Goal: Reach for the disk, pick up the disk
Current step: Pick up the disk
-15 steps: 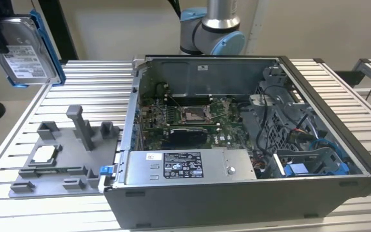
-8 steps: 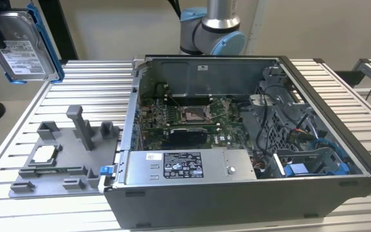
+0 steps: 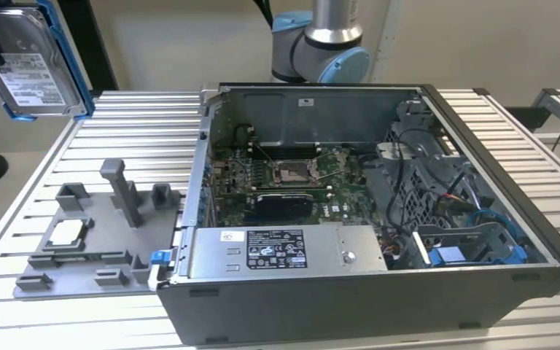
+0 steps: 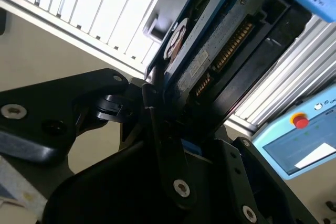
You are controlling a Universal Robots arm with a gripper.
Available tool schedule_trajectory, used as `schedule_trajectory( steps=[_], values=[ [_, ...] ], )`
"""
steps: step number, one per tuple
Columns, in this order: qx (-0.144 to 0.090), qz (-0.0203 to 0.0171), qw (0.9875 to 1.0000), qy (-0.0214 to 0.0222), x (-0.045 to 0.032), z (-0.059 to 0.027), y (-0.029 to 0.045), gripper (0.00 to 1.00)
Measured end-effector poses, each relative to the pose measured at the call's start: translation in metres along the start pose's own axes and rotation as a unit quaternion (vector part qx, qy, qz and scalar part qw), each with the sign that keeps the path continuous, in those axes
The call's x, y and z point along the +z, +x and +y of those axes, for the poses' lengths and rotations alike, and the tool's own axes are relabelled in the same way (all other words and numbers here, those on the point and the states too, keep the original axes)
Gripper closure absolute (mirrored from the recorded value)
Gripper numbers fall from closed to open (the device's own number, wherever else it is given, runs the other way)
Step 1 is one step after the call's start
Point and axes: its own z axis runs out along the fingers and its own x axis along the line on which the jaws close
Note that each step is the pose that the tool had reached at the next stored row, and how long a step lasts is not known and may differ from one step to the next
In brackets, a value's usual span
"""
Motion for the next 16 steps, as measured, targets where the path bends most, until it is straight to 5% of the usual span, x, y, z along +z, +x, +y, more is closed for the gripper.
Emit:
schedule_trajectory(
  steps=[16],
  values=[
    [0.0,0.0,1.0,0.0,-0.0229,0.0005,0.0,1.0]
  ],
)
